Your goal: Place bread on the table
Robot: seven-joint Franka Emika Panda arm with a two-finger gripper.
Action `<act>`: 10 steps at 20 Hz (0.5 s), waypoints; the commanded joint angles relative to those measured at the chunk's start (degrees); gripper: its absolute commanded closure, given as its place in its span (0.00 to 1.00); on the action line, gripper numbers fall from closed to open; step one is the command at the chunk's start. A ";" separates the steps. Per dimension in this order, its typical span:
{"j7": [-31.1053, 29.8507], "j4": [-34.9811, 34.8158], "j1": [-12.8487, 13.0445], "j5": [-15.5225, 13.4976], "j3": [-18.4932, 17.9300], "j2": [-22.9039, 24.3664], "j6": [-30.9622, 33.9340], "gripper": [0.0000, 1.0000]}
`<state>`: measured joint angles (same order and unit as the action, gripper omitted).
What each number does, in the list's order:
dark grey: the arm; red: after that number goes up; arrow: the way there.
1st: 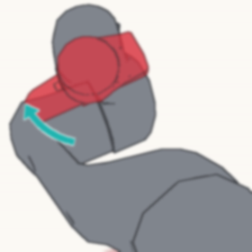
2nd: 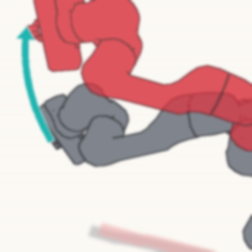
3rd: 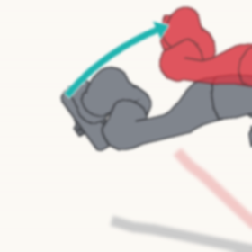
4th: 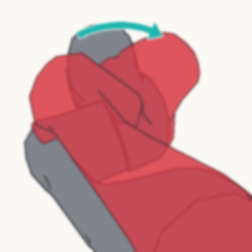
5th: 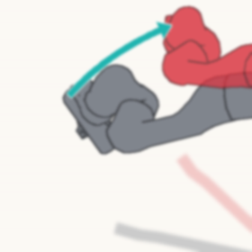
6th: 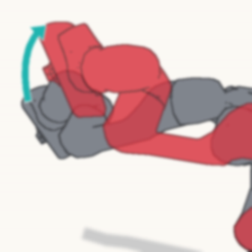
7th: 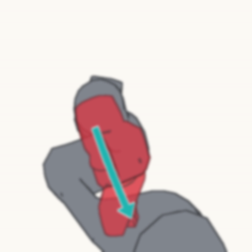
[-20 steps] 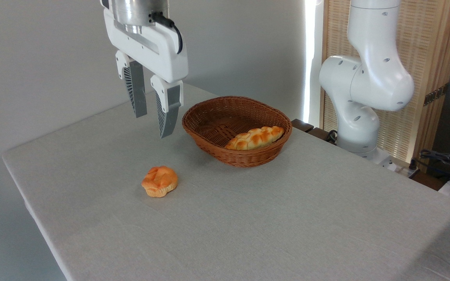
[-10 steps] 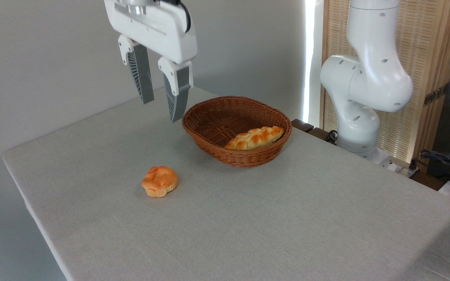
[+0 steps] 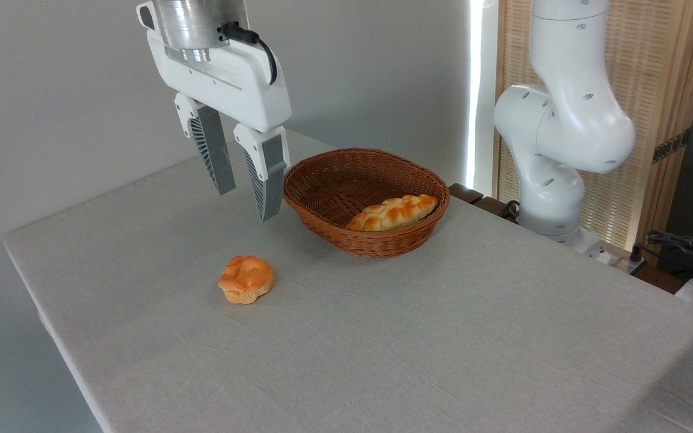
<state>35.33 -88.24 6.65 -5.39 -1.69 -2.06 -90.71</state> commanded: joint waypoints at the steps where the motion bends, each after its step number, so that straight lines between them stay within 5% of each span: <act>1: -1.05 0.88 0.99 0.91 -0.95 0.12 -0.52 0.00; 10: -1.14 -1.14 0.99 0.99 -0.07 0.56 -4.74 0.00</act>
<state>35.33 -88.16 7.14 -5.38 -1.74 -2.07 -93.06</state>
